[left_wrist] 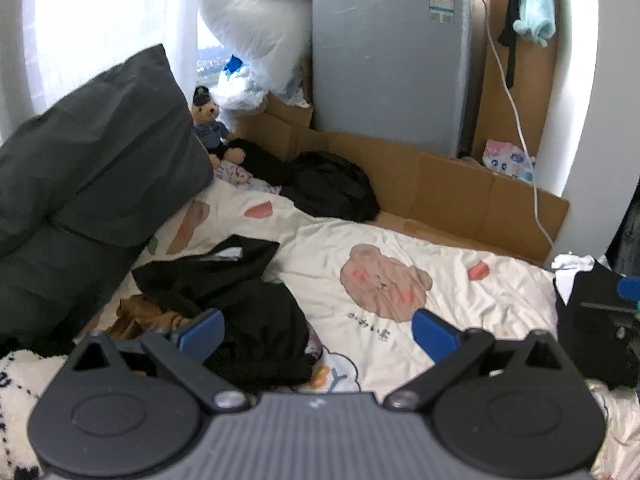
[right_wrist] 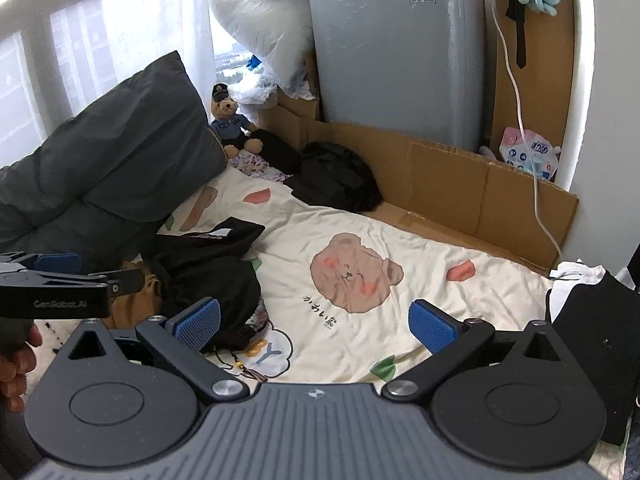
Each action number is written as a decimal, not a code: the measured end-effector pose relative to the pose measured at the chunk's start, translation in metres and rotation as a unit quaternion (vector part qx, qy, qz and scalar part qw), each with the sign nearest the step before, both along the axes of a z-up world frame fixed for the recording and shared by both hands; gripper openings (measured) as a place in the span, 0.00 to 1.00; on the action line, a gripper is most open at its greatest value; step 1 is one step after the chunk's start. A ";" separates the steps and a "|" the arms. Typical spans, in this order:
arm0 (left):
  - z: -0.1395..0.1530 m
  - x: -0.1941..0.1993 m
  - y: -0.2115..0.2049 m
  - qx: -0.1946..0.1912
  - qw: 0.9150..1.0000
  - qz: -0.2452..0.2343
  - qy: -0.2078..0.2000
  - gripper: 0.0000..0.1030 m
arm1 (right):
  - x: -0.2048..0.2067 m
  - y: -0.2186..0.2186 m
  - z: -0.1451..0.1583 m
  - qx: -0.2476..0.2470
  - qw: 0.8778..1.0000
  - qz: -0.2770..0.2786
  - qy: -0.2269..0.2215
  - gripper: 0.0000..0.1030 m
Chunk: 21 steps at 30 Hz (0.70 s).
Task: Fold clothes
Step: 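Move both tools toward the pile of black clothes on the bed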
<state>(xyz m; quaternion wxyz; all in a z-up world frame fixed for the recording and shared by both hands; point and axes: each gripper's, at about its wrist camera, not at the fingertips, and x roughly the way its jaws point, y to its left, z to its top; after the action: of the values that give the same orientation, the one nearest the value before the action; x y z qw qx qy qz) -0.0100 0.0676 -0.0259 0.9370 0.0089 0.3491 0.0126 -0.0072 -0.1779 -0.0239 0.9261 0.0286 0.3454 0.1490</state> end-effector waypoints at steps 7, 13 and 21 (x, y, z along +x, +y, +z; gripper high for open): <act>-0.005 0.002 -0.006 0.023 1.000 -0.005 0.004 0.99 | 0.000 0.003 0.000 -0.008 1.000 0.001 -0.003 1.00; -0.007 0.004 -0.010 0.013 1.000 -0.008 0.018 0.99 | 0.001 0.005 -0.002 -0.012 1.000 0.001 -0.002 1.00; -0.009 0.004 -0.006 0.004 1.000 -0.001 0.023 0.99 | 0.008 -0.003 -0.002 -0.003 1.000 0.003 0.002 1.00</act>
<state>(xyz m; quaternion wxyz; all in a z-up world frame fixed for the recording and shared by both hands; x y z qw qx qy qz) -0.0060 0.0612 -0.0350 0.9288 0.0135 0.3702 0.0131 0.0010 -0.1806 -0.0260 0.9250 0.0255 0.3477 0.1510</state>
